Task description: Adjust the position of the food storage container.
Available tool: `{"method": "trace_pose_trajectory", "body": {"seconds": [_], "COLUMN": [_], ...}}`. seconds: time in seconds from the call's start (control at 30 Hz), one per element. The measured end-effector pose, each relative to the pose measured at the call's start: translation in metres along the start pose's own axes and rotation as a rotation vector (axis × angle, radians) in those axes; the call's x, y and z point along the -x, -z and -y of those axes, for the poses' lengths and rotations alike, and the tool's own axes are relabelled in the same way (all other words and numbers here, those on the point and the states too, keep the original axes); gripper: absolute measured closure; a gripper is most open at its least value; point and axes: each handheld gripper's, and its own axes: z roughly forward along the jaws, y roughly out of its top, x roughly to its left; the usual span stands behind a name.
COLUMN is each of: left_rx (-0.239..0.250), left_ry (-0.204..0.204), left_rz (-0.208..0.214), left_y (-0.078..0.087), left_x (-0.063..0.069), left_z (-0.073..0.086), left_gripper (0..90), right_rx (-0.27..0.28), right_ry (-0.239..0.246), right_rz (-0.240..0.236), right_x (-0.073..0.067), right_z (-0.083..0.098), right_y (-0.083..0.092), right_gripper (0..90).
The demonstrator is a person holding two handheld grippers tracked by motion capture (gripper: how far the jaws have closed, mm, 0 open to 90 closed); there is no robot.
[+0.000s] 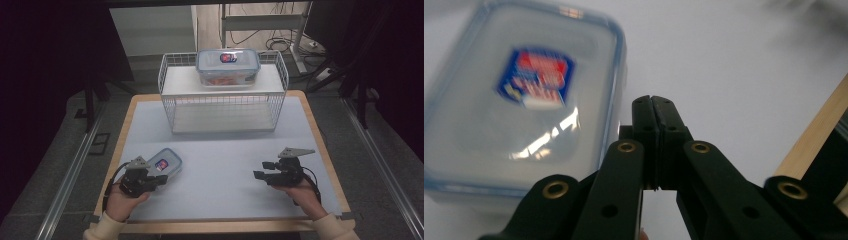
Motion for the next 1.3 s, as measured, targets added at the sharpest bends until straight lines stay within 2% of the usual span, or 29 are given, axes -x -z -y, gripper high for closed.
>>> {"method": "trace_pose_trajectory", "body": {"seconds": [0.1, 0.2, 0.27, 0.4, 0.5, 0.63, 0.9, 1.03, 1.13, 1.23, 1.3], "left_rx": [-0.036, -0.052, -0.065, -0.058, -0.053, -0.05, -0.035, -0.039, -0.026, 0.011, 0.038], "left_ry": [0.007, 0.013, 0.005, 0.028, 0.041, 0.051, 0.118, 0.141, 0.145, 0.148, 0.151], "left_rz": [-0.029, -0.051, -0.084, -0.053, -0.051, -0.082, -0.129, -0.171, -0.152, -0.136, -0.157], "left_y": [-0.008, -0.012, -0.015, -0.016, -0.015, -0.011, 0.001, 0.004, 0.01, 0.021, 0.033], "left_x": [0.002, 0.002, 0.002, -0.002, -0.006, -0.014, -0.039, -0.052, -0.054, -0.053, -0.056], "left_z": [0.012, 0.018, 0.021, 0.022, 0.023, 0.024, 0.029, 0.032, 0.033, 0.03, 0.026], "left_gripper": [89.5, 89.6, 89.7, 89.8, 89.8, 89.8, 89.7, 89.6, 89.5, 89.6, 89.5], "right_rx": [-0.001, -0.002, -0.002, -0.004, -0.002, 0.0, 0.006, 0.002, 0.0, 0.002, 0.005], "right_ry": [-0.001, 0.005, 0.007, 0.005, 0.001, 0.0, -0.001, -0.002, 0.001, -0.003, -0.002], "right_rz": [0.0, -0.001, 0.0, 0.003, 0.004, 0.005, 0.007, 0.006, 0.007, 0.007, 0.008], "right_x": [0.001, 0.0, 0.0, 0.0, 0.001, 0.002, 0.003, 0.002, 0.002, 0.002, 0.003], "right_z": [0.0, 0.0, 0.0, 0.0, 0.0, 0.0, 0.0, 0.0, 0.0, 0.0, 0.0], "right_y": [0.0, -0.001, -0.001, -0.001, 0.0, 0.001, 0.002, 0.002, 0.001, 0.002, 0.002], "right_gripper": [39.6, 39.5, 39.5, 39.5, 39.4, 39.5, 39.4, 39.4, 39.5, 39.4, 39.4]}}
